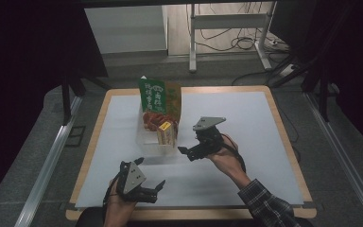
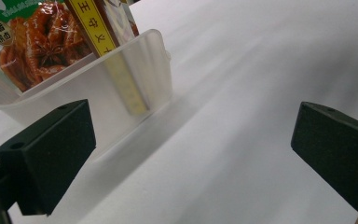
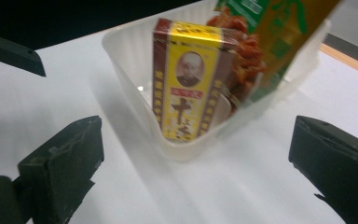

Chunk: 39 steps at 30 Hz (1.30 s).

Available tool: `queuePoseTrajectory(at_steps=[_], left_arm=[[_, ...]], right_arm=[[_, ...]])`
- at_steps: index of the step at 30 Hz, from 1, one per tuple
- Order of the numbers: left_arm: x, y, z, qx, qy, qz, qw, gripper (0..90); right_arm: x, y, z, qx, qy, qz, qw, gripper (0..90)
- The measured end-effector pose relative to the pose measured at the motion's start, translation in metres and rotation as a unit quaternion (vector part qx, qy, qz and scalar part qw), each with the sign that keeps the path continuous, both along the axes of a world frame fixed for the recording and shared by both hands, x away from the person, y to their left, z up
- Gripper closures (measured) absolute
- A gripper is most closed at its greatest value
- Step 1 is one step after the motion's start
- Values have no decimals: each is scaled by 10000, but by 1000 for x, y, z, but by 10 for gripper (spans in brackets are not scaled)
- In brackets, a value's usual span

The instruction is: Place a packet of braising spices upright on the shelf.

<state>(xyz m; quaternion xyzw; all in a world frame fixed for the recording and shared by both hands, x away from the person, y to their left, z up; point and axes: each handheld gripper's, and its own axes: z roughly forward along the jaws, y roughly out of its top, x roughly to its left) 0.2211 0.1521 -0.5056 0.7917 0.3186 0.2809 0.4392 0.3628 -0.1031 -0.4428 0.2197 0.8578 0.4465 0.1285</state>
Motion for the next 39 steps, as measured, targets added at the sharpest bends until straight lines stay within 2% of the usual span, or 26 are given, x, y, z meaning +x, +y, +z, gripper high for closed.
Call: queuePoseTrajectory(at_steps=[8,19,25,36,39], left_arm=[[0,-1,0,25,-1,-8,10000,0],[0,-2,-1,-48,13,9,10000,0],[0,-2,-2,-16,20,2,10000,0],[1,-3,-3,1,62,-18,10000,0],[2,-3,-4,24,113,-46,9999,0]], right_arm=[[-6,-22,-1,-45,46,-126,9999,9],[-21,-57,-9,-103,144,-347,9992,1],[-29,-78,-18,-76,135,-494,9987,1],[-40,-113,-36,-222,63,-783,9967,1],[-43,-122,-43,-261,118,-856,9959,1]])
